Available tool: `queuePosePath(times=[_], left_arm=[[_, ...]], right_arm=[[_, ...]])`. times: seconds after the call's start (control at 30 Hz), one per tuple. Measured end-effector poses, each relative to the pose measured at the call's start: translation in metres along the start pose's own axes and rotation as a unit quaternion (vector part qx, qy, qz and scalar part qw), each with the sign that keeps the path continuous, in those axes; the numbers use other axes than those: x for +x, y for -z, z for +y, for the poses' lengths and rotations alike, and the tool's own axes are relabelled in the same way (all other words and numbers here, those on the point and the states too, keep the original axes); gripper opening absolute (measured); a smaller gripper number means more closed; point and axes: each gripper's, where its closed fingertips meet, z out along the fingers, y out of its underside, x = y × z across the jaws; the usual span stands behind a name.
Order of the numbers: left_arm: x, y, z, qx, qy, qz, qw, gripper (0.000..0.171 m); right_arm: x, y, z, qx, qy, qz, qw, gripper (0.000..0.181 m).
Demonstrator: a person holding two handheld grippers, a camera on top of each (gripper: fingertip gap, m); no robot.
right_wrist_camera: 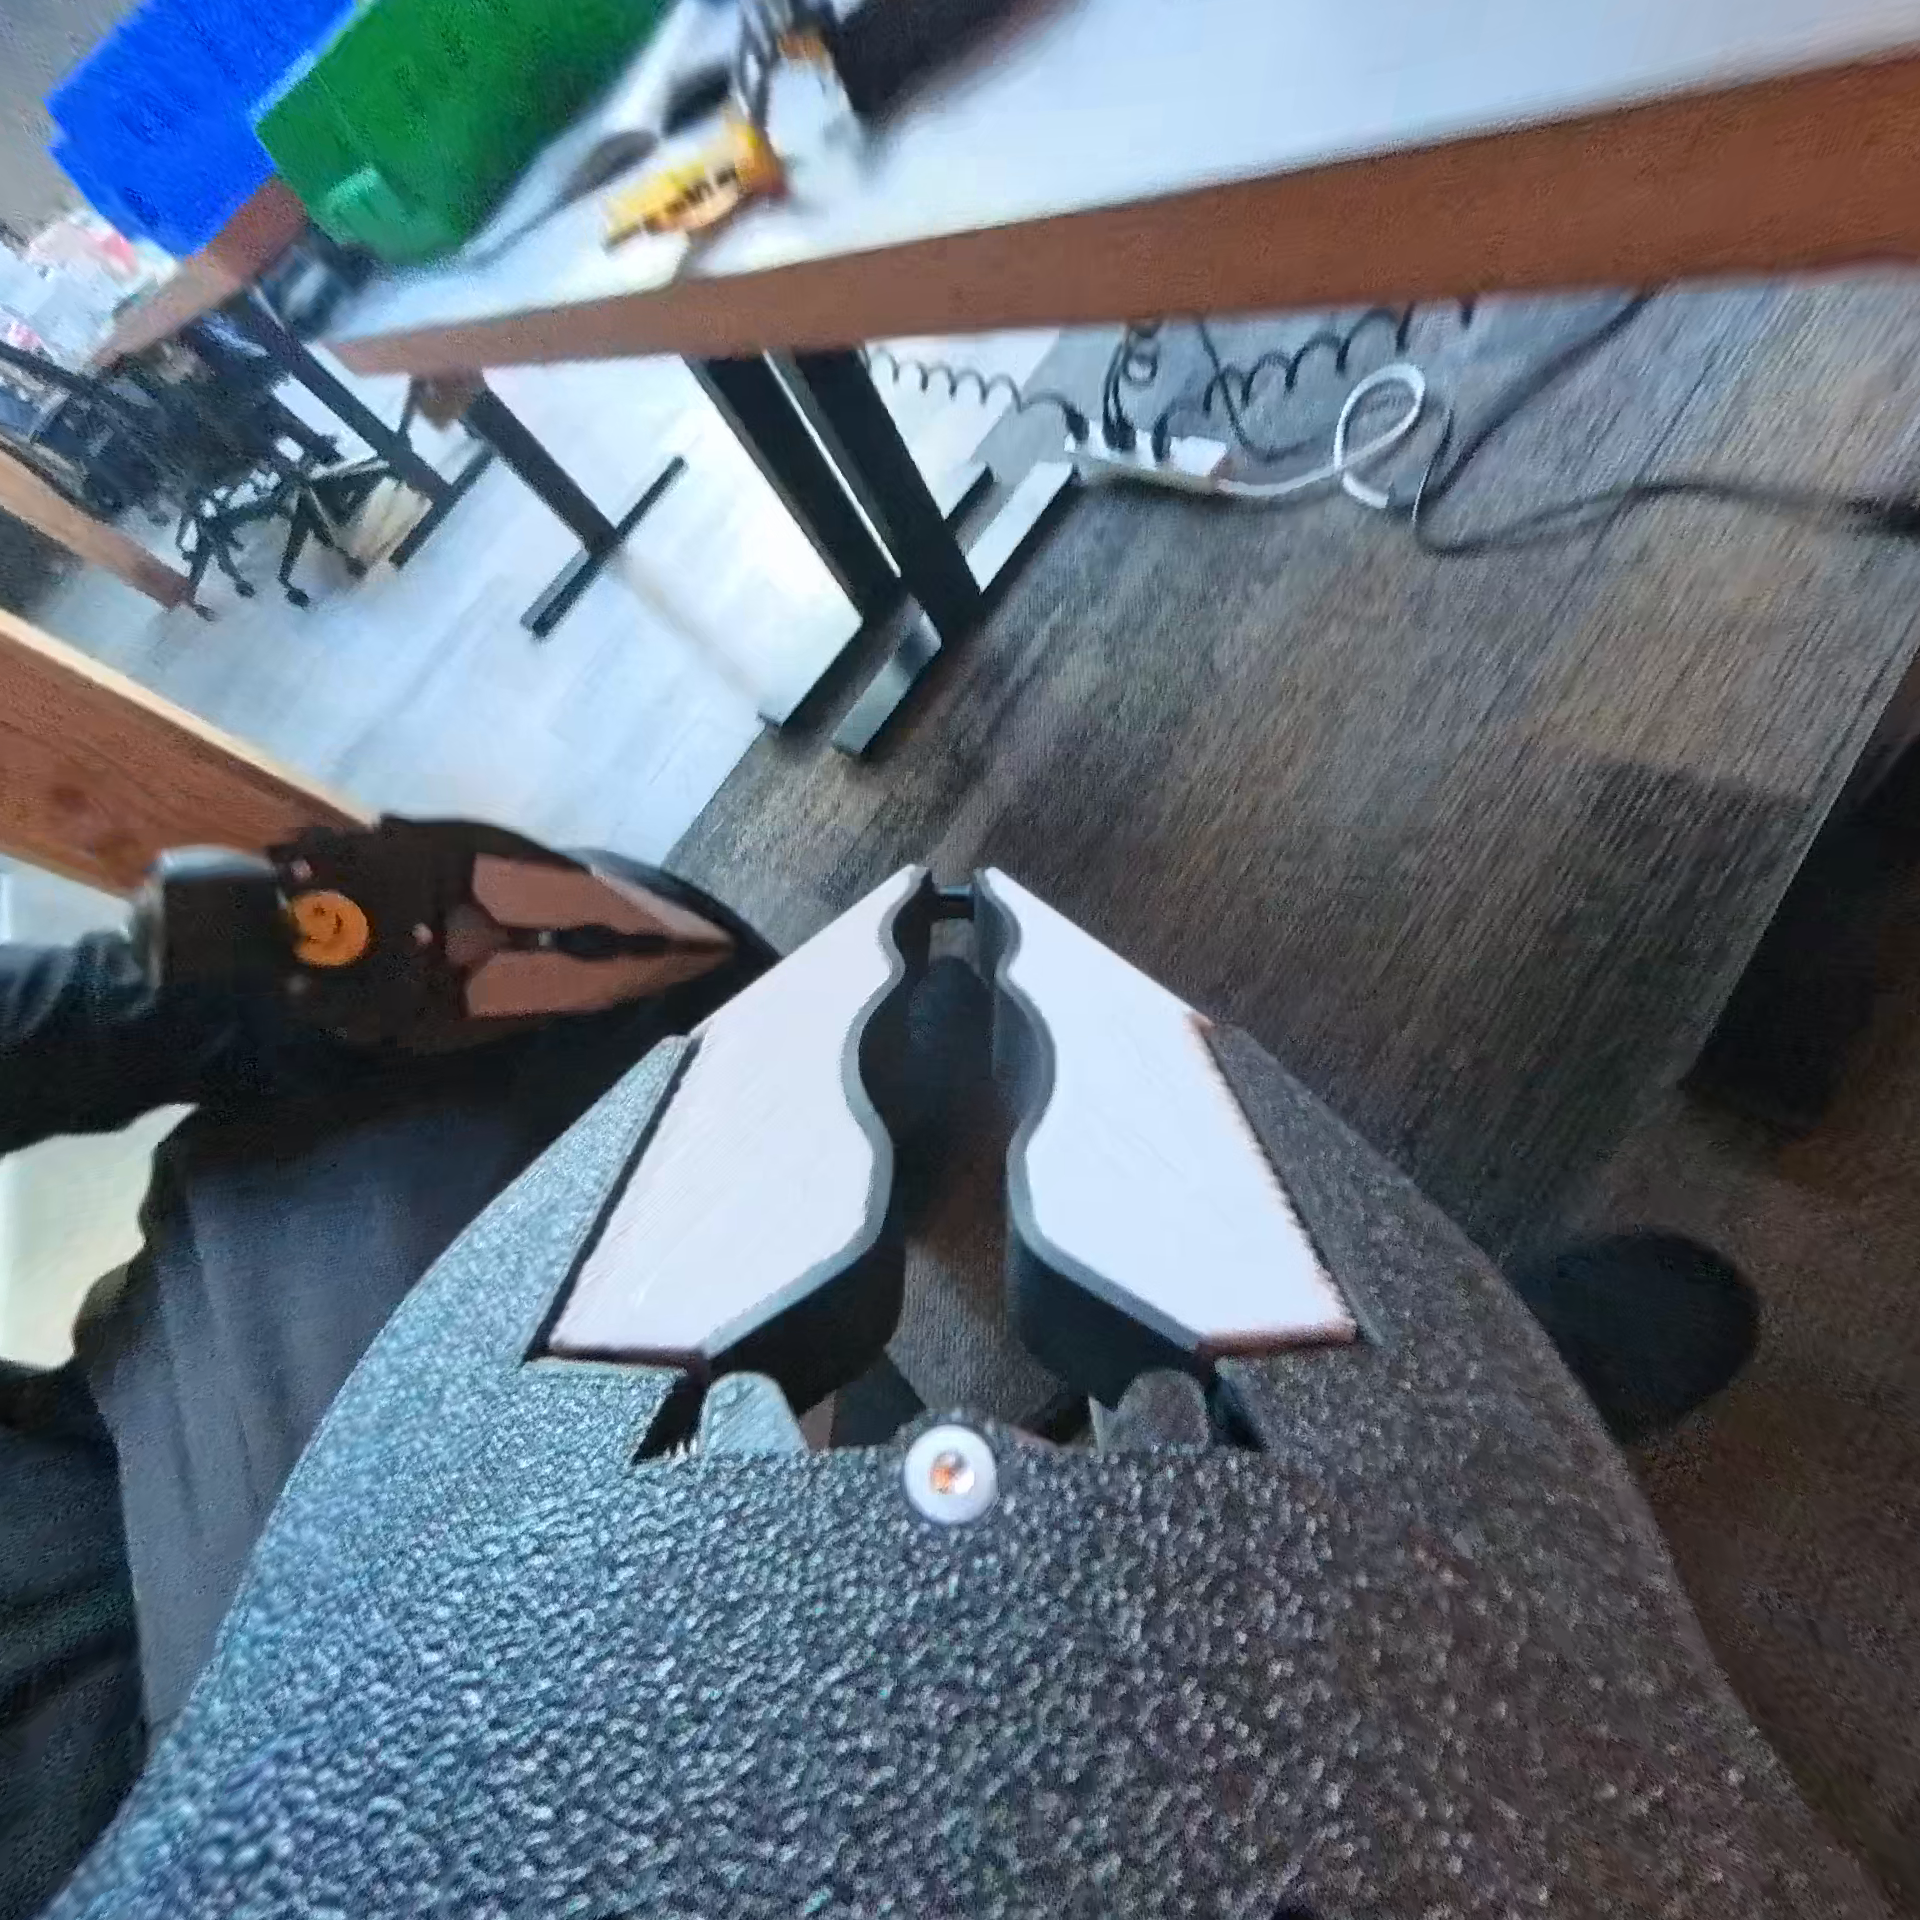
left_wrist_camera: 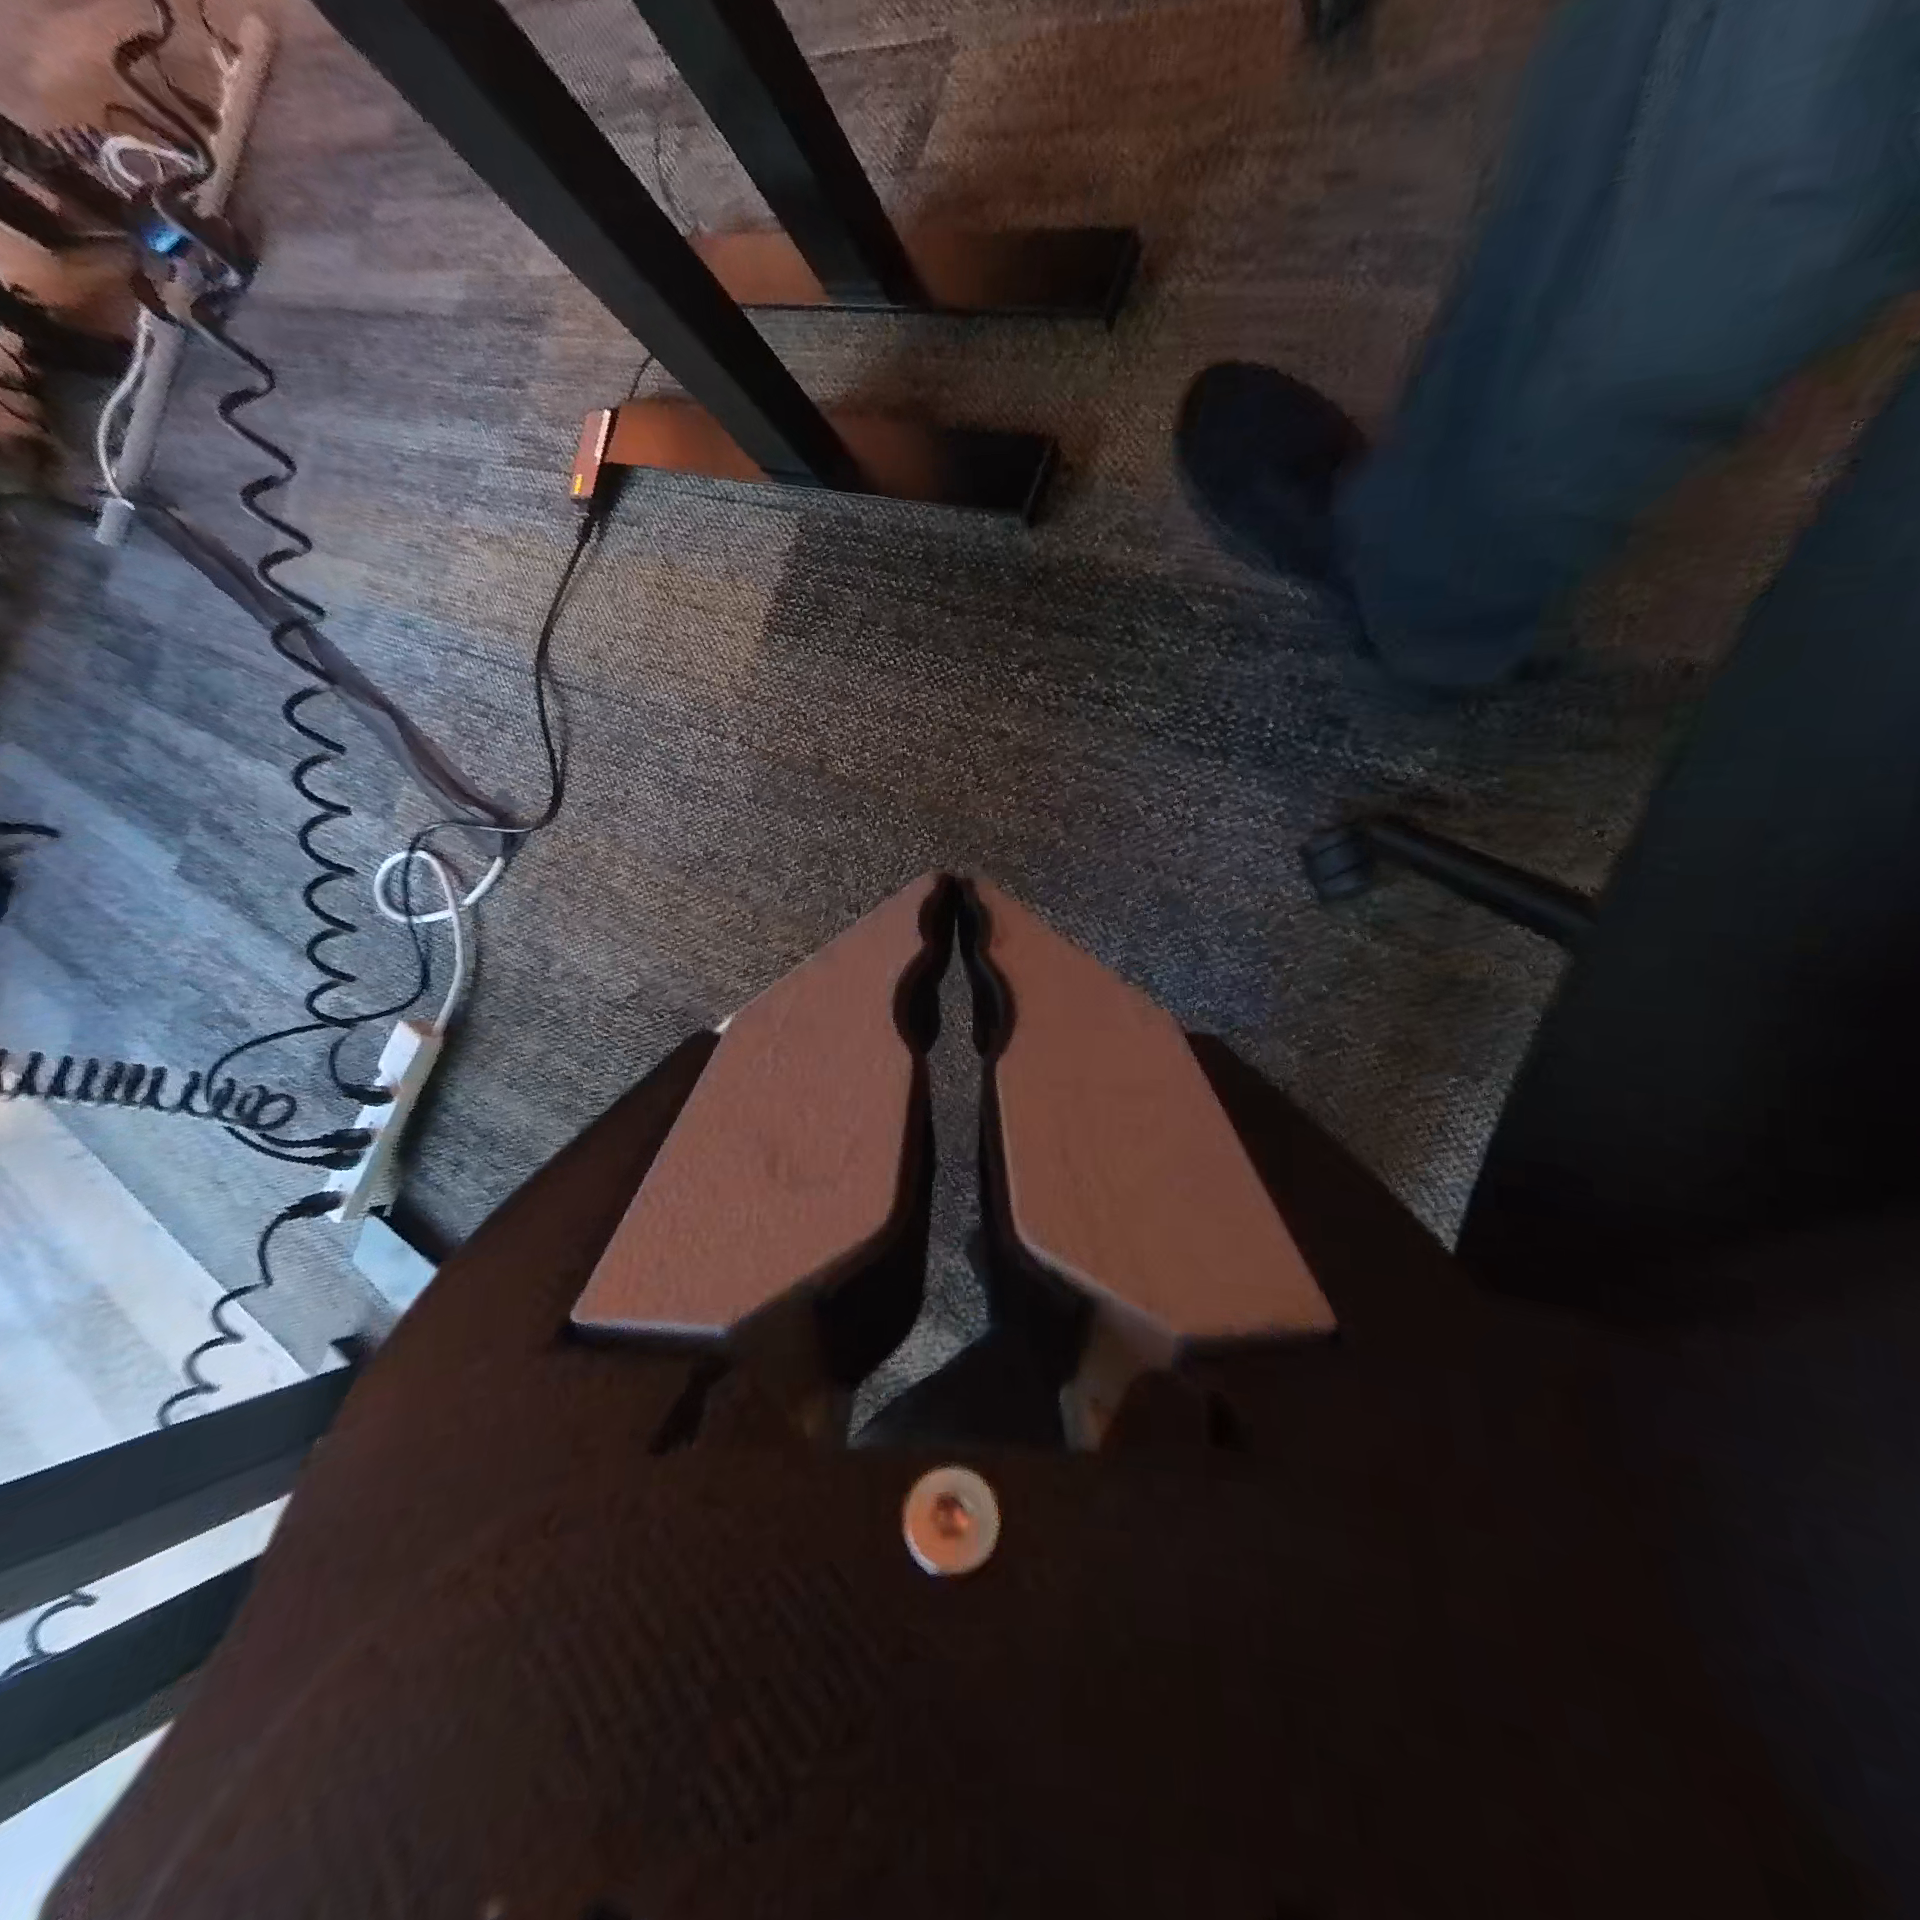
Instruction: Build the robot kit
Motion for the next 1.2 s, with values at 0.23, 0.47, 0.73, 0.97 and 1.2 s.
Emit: queuePosePath(times=[0.23, 0.47, 0.73, 0.97, 1.2], left_arm=[[0.036, 0.018, -0.01, 0.027, -0.131, -0.039, 0.99, 0.0], [0.012, 0.021, 0.034, 0.02, -0.069, -0.065, 0.995, 0.0], [-0.078, 0.016, 0.061, 0.015, -0.005, -0.106, 0.994, 0.0], [-0.153, 0.007, 0.087, -0.003, -0.004, -0.164, 0.986, 0.0], [-0.227, -0.019, 0.124, -0.04, -0.006, -0.184, 0.982, 0.0]], right_arm=[[0.009, -0.015, -0.068, 0.023, 0.03, -0.019, 0.999, 0.007], [0.041, -0.129, -0.208, 0.005, 0.181, -0.006, 0.983, 0.007], [0.118, -0.3, -0.306, -0.187, 0.267, 0.087, 0.941, 0.007], [0.135, -0.32, -0.293, -0.279, 0.282, 0.118, 0.91, 0.008], [0.134, -0.313, -0.287, -0.297, 0.274, 0.093, 0.91, 0.022]])
